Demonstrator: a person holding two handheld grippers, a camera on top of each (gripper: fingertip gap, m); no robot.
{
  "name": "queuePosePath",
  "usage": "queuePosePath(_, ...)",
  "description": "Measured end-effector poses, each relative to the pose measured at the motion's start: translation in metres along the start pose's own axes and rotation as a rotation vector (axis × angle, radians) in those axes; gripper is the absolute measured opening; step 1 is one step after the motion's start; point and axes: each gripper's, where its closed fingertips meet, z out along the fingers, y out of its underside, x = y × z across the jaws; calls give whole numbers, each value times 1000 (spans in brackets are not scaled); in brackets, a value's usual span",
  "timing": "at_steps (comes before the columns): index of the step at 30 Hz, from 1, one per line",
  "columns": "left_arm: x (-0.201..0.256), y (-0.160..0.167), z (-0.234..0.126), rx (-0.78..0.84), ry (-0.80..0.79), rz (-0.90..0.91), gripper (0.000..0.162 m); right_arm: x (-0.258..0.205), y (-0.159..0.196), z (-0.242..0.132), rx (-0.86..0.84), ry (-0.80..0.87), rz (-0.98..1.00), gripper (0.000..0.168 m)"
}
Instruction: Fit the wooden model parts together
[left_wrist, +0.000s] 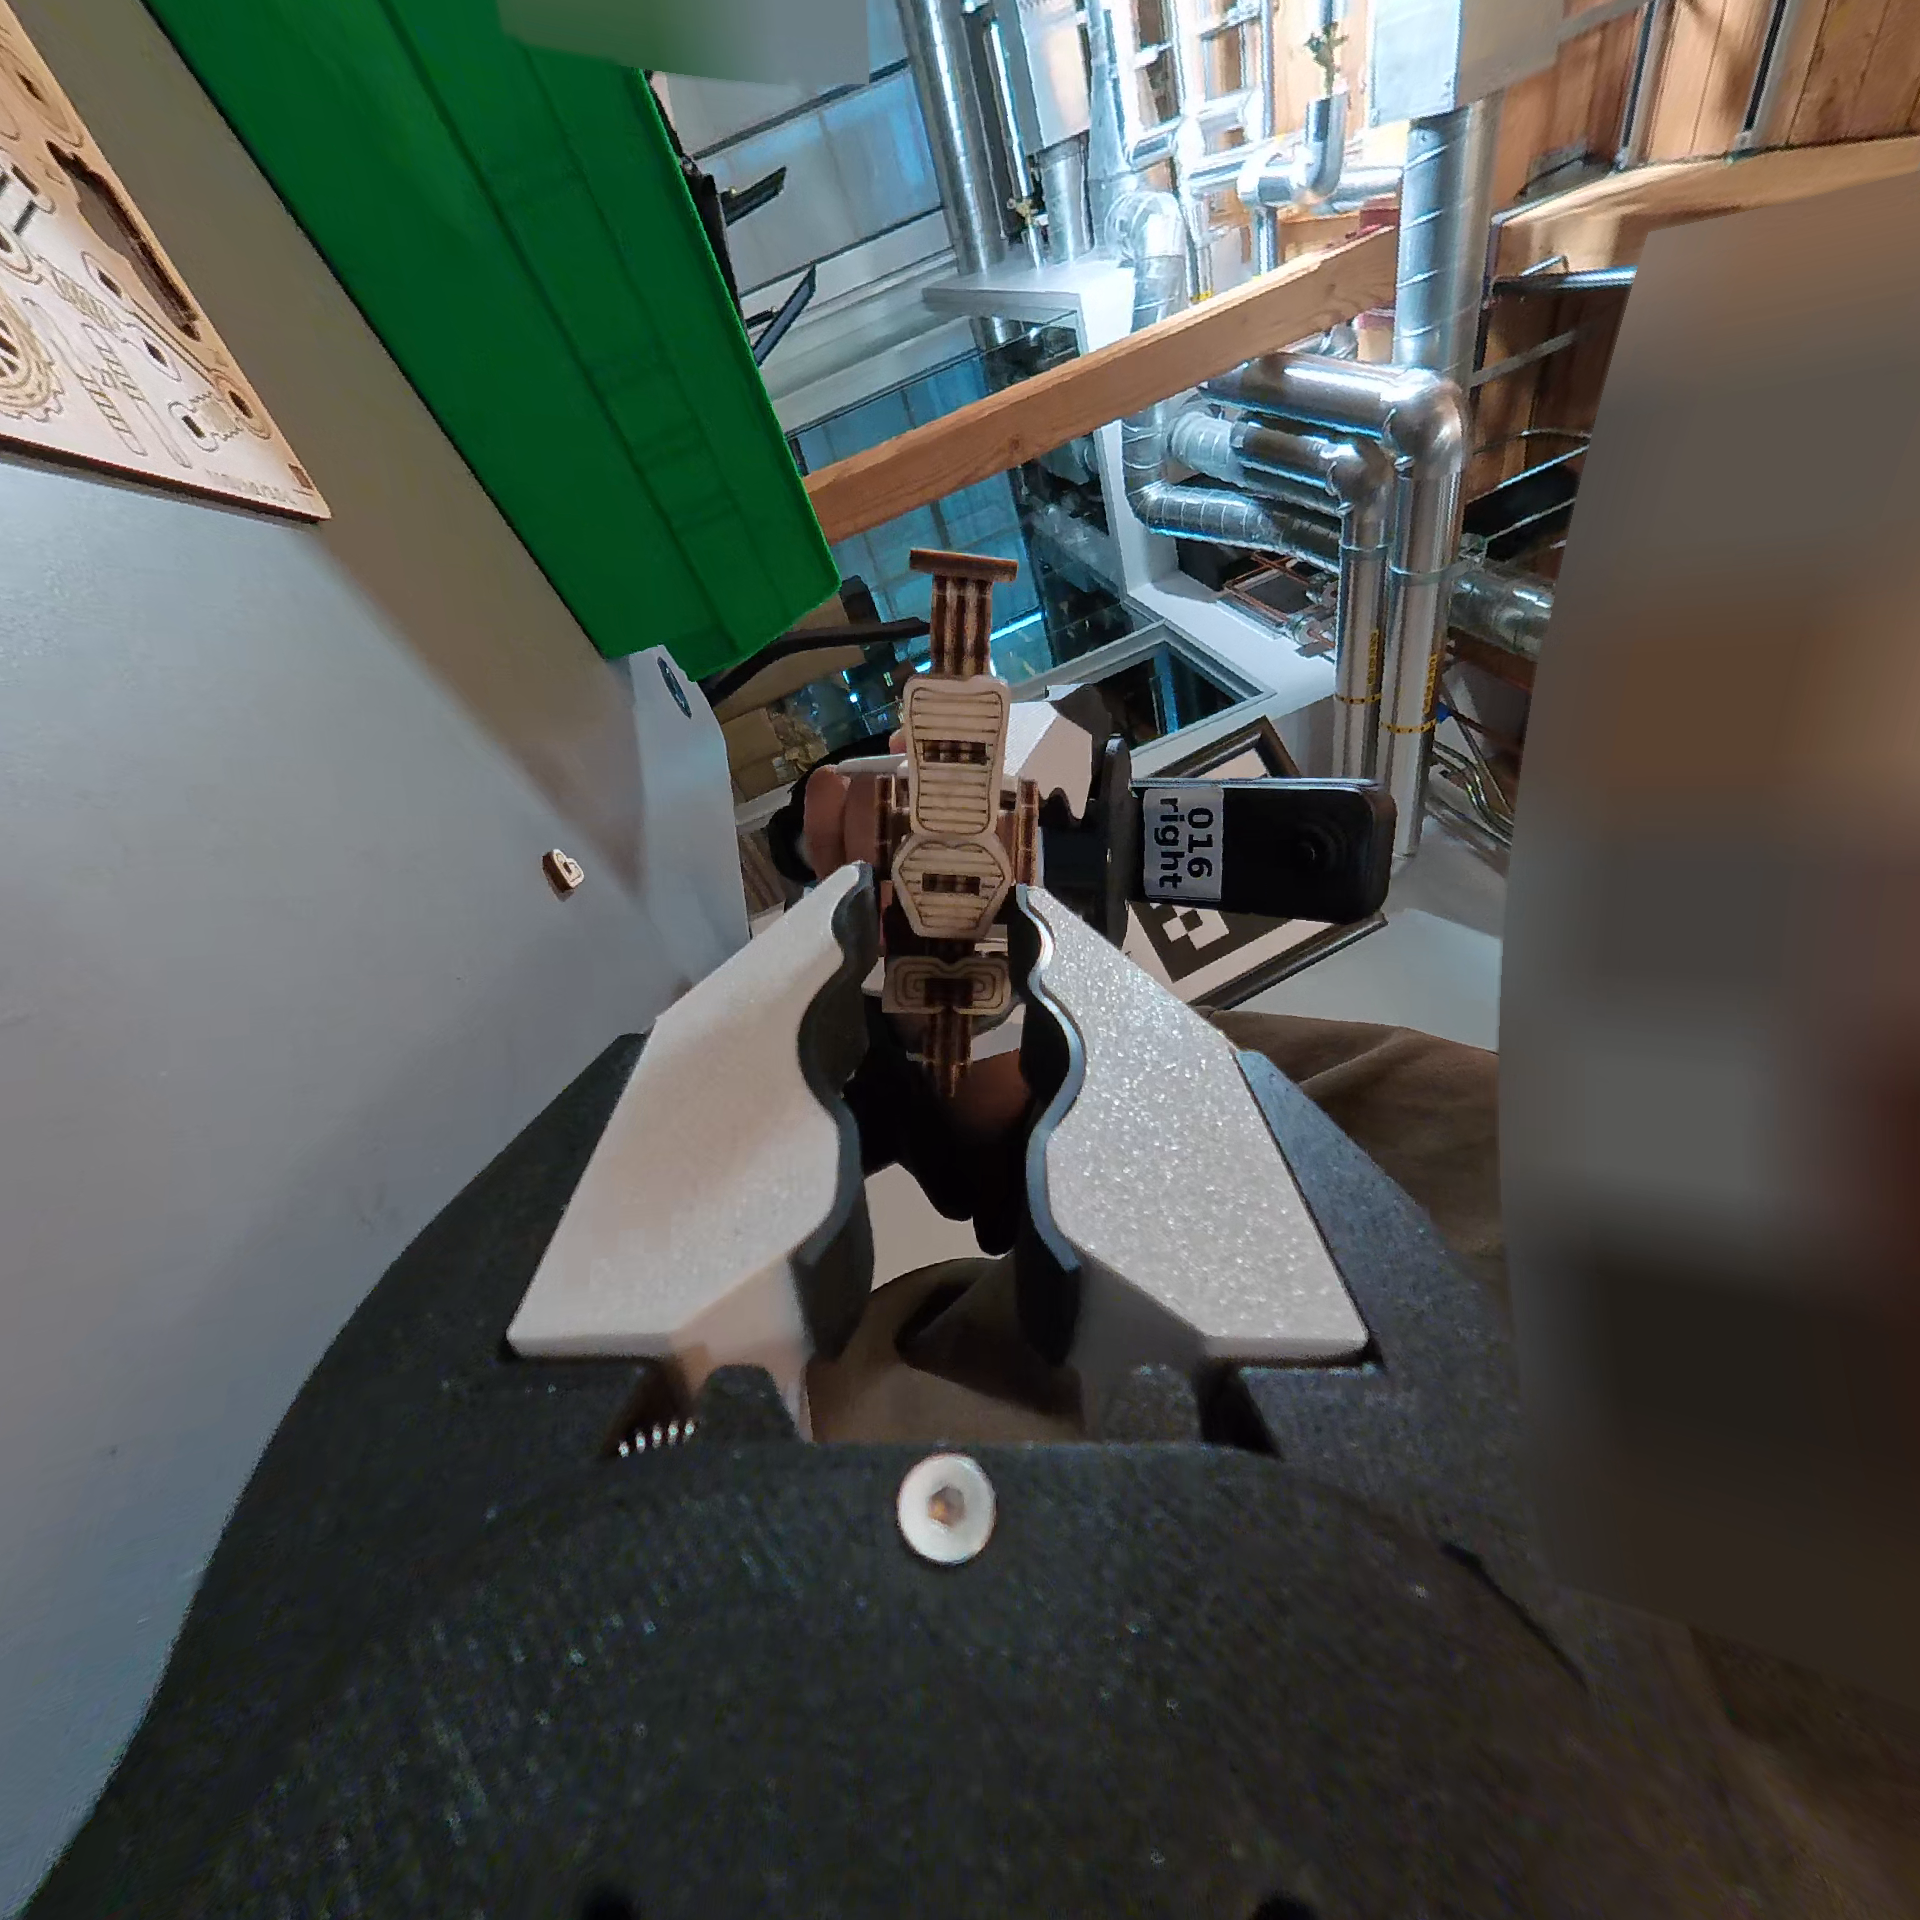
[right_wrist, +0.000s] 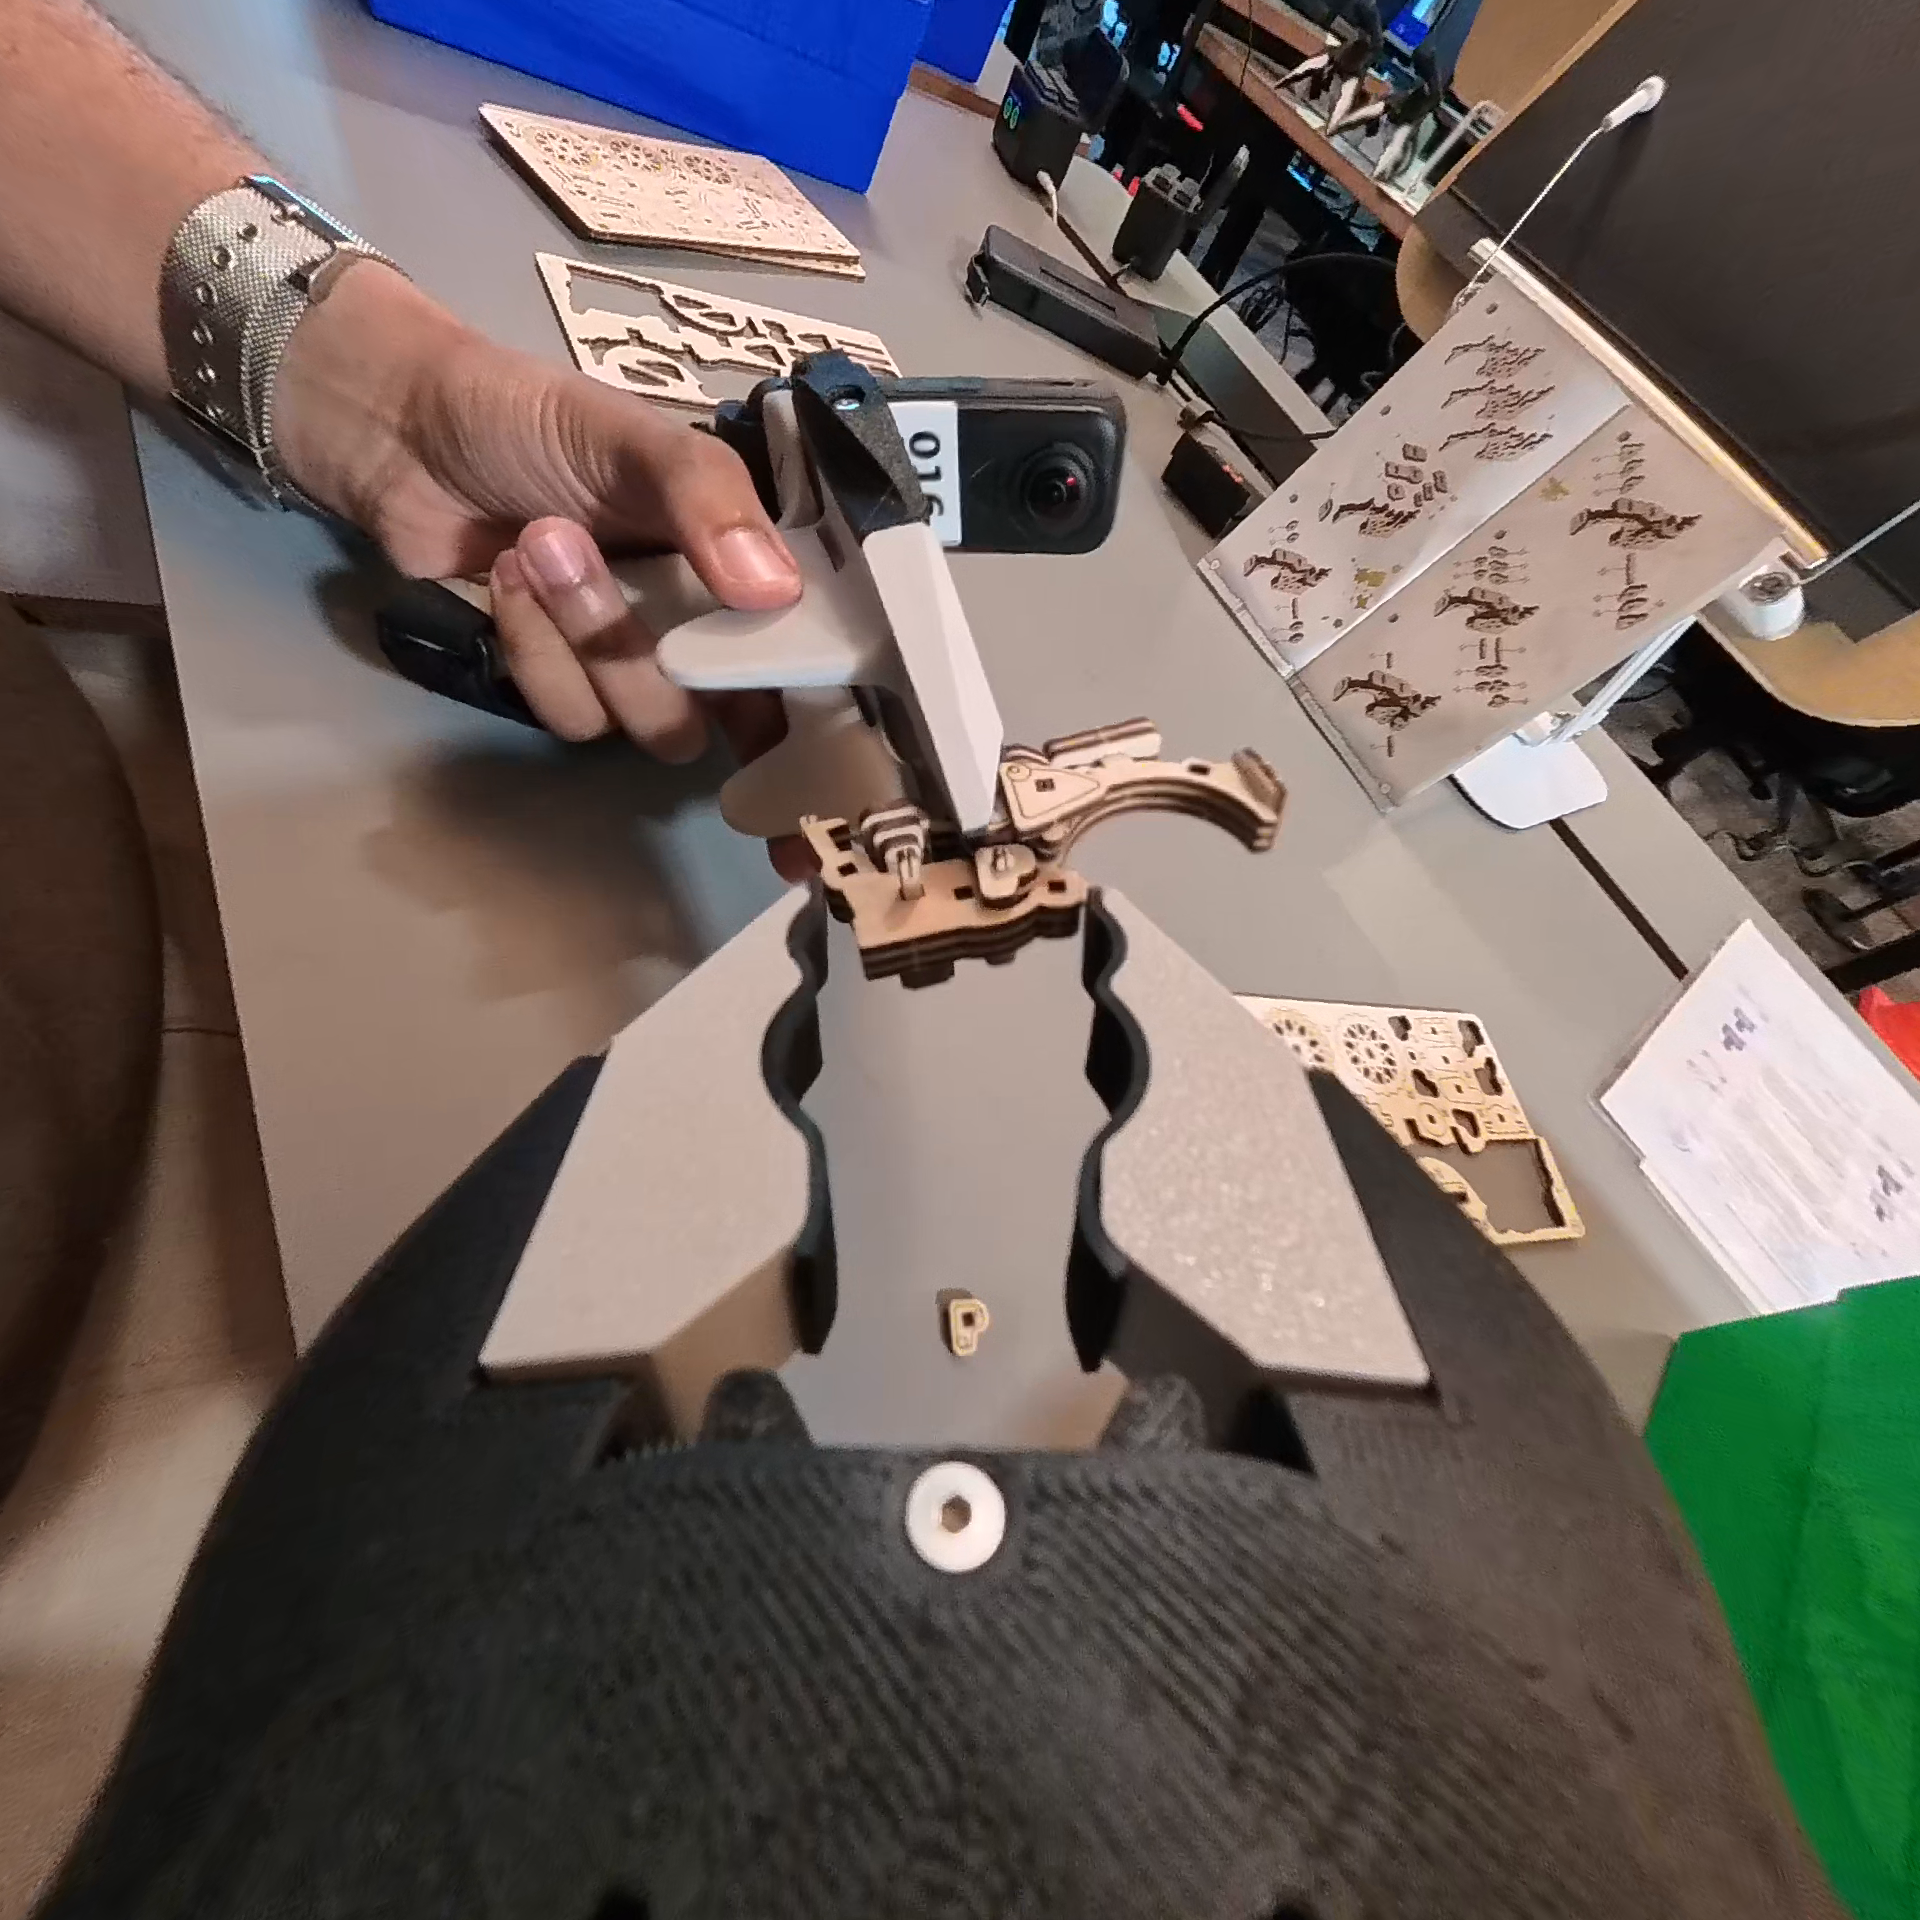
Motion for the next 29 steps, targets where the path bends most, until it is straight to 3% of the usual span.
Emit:
queuePosePath(1,0,-1,-1,6,0,-4,22,1,0,-1,4,2,7,49)
queuePosePath(13,-2,-7,-6,31,9,-42,21,11,-10,-12,104,-22,142,40)
queuePosePath(18,4,-8,-7,30,42,-18,22,16,-14,-17,129,0,126,28)
queuePosePath(22,28,-8,-7,20,109,144,23,23,-24,-27,193,31,123,21)
queuePosePath(27,78,10,-13,-30,262,491,22,30,-32,-36,254,65,128,18)
queuePosePath(29,90,18,-17,-51,332,532,22,30,-33,-37,260,63,131,18)
